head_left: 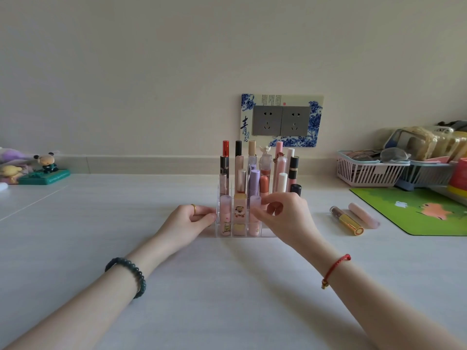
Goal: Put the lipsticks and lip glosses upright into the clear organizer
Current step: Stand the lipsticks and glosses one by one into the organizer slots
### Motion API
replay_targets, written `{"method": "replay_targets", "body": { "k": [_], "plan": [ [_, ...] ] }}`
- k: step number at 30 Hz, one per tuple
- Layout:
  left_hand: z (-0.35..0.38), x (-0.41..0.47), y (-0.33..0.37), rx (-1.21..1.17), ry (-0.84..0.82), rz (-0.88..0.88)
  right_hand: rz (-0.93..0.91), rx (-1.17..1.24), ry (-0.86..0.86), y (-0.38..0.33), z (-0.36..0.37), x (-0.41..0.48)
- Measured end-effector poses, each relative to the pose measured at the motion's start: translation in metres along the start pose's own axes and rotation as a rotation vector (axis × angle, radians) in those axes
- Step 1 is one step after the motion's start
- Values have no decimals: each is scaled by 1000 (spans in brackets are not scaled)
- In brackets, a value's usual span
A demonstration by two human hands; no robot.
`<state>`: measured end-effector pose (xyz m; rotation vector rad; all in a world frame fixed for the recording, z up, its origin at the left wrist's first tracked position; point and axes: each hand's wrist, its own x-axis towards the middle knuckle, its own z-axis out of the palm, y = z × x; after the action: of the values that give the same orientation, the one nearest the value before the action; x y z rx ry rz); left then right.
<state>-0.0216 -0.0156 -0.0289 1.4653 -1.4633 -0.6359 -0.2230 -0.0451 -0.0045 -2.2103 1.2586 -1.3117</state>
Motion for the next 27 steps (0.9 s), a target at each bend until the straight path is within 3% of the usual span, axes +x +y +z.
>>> {"method": "replay_targets", "body": {
  "k": [3, 8, 10, 18, 27],
  "plan": [
    [0, -1, 1, -11, -10, 7, -52, 1, 35, -6, -16, 6],
    [0, -1, 0, 8, -13, 20, -110, 118, 366, -4, -58, 21],
    [0, -1, -1, -4, -12, 24, -55, 94, 397, 9, -71, 27],
    [1, 1, -6, -6, 7, 36, 381, -225, -133, 67, -59, 27],
    [2, -1, -3, -22, 29, 9, 541, -251, -276, 64, -54, 25]
  ]
}}
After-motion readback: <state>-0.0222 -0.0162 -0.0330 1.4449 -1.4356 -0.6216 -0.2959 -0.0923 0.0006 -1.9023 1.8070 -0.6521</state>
